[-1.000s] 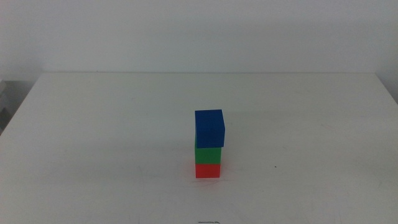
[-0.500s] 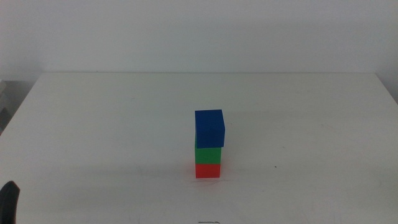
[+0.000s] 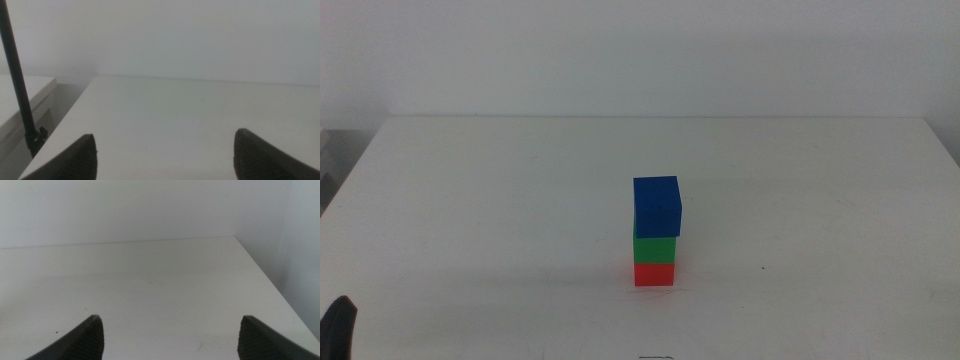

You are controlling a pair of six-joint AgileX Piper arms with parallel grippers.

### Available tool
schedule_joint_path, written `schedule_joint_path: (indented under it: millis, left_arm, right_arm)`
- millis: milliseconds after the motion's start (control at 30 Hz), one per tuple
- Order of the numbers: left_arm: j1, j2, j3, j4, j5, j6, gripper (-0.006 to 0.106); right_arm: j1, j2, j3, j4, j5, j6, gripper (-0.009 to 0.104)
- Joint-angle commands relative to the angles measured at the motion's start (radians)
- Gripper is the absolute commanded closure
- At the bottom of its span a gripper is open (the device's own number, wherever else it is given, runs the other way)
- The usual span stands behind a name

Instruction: Stack red cubes first, then green, then blue cubes in a specific spot.

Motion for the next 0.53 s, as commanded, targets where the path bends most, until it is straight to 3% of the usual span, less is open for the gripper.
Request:
schedule_joint_path:
  millis: [0, 500]
  left_arm:
    - [-0.004, -0.02, -0.02, -0.015, -0.076, -0.012, 0.007]
    - [-0.004, -0.021, 0.012, -0.015, -0.039, -0.012, 0.007]
  right_arm:
    - [-0.005, -0.023, -0.018, -0.007, -0.074, -0.014, 0.018]
    - [-0.005, -0.023, -0.018, -0.006, -0.074, -0.014, 0.019]
